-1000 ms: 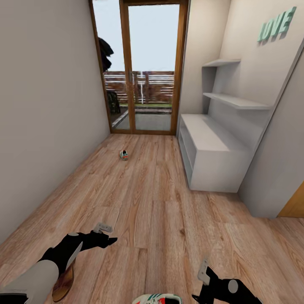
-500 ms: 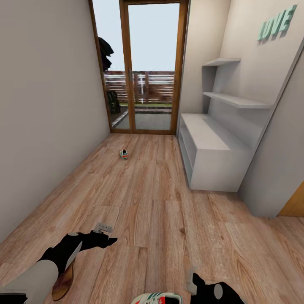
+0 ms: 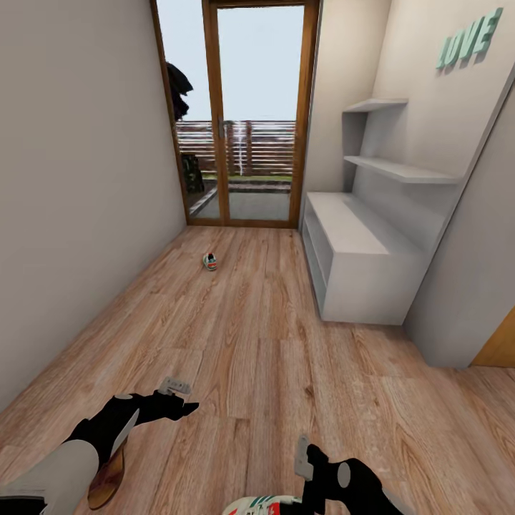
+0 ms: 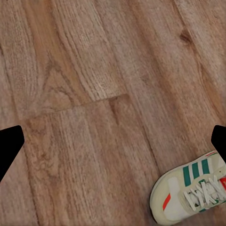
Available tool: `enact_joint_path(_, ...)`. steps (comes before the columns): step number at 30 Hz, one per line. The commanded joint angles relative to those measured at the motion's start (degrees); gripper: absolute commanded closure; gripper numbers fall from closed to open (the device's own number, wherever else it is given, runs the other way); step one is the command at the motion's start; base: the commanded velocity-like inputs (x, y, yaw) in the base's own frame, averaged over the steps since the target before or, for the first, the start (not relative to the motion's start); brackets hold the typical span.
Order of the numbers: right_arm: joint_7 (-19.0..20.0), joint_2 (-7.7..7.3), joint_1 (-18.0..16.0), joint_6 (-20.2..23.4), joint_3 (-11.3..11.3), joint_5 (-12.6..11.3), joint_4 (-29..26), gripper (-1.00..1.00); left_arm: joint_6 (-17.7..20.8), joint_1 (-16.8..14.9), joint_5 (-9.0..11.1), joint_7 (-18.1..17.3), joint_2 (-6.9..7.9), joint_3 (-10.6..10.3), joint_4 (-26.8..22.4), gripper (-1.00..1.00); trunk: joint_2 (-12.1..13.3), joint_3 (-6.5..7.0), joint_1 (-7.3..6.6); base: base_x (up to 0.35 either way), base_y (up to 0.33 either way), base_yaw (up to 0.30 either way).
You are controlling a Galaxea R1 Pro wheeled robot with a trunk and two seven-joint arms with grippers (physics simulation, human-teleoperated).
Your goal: Pick up the two gym shoes and the two sandals from the corridor floor and place them onto the hallstand (shoe rack) in the corridor, making sure they are on the rack and not on the floor. Arrange them so the two gym shoes are next to each other and the two sandals are next to each other.
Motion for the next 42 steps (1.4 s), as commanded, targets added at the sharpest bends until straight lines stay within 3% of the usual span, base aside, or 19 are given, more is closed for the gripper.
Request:
enact_joint_path(1,0.6,0.28,0.0,0.5,0.0,0.5,-0.5,-1.0,0.3,0.0,-0.2,-0.2,0.04,-0.2,-0.1,-1.0,0.0,-0.06,-0.01,0.0,0.0,0.0)
enact_joint_path(11,0.6,0.33,0.0,0.6,-0.1,0.6,-0.6,-1.0,0.3,-0.2,-0.2,-0.2,0.04,-0.2,-0.1,-1.0,-4.0,-1.97,2.19,0.0,0.0,0.0)
enact_joint_path(29,0.6,0.24,0.0,0.5,-0.1,0.7,-0.2,-1.0,0.3,-0.2,-0.2,-0.2,0.06,-0.2,-0.1,-1.0,-11.3,-6.7,6.14,0.0,0.0,0.0)
enact_joint_path(42,0.6,0.16,0.0,0.5,-0.2,0.7,-0.1,-1.0,0.5,-0.6,-0.2,-0.3,0.08,-0.1,-0.9,-1.0,-11.3,-7.13,6.14,0.0,0.0,0.0)
